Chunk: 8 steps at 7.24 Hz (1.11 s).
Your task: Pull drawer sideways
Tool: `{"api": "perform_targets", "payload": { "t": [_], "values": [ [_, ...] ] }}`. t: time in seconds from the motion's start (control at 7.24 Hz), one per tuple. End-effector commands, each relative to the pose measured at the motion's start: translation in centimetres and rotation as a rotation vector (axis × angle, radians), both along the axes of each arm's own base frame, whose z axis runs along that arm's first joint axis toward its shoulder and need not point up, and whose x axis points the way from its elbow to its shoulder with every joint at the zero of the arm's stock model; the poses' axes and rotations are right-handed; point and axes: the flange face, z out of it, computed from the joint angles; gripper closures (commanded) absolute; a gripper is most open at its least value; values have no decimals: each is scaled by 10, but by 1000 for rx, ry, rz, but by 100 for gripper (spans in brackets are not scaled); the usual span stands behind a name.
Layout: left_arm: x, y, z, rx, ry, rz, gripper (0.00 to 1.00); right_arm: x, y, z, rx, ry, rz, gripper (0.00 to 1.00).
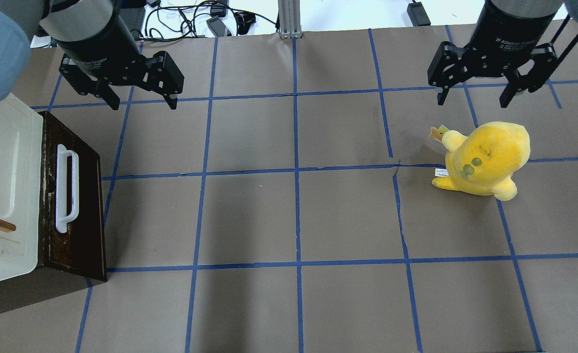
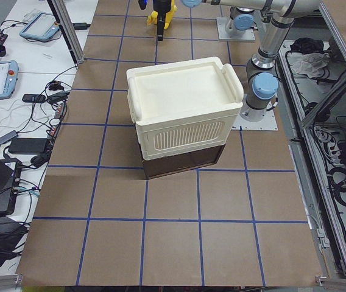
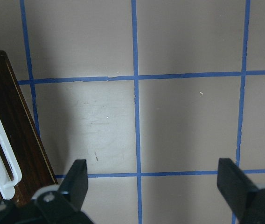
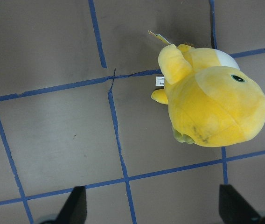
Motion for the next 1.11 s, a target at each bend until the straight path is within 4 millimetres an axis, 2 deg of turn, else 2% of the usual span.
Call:
{"api": "perform_targets", "payload": {
  "t": [0.0, 0.97],
  "values": [
    [0, 1, 1, -2, 1, 2, 0, 0, 0, 0, -1, 0, 0, 0],
    [0, 7, 5, -8, 2, 11, 0, -1, 0, 0, -1, 0, -1, 0]
  ]
}}
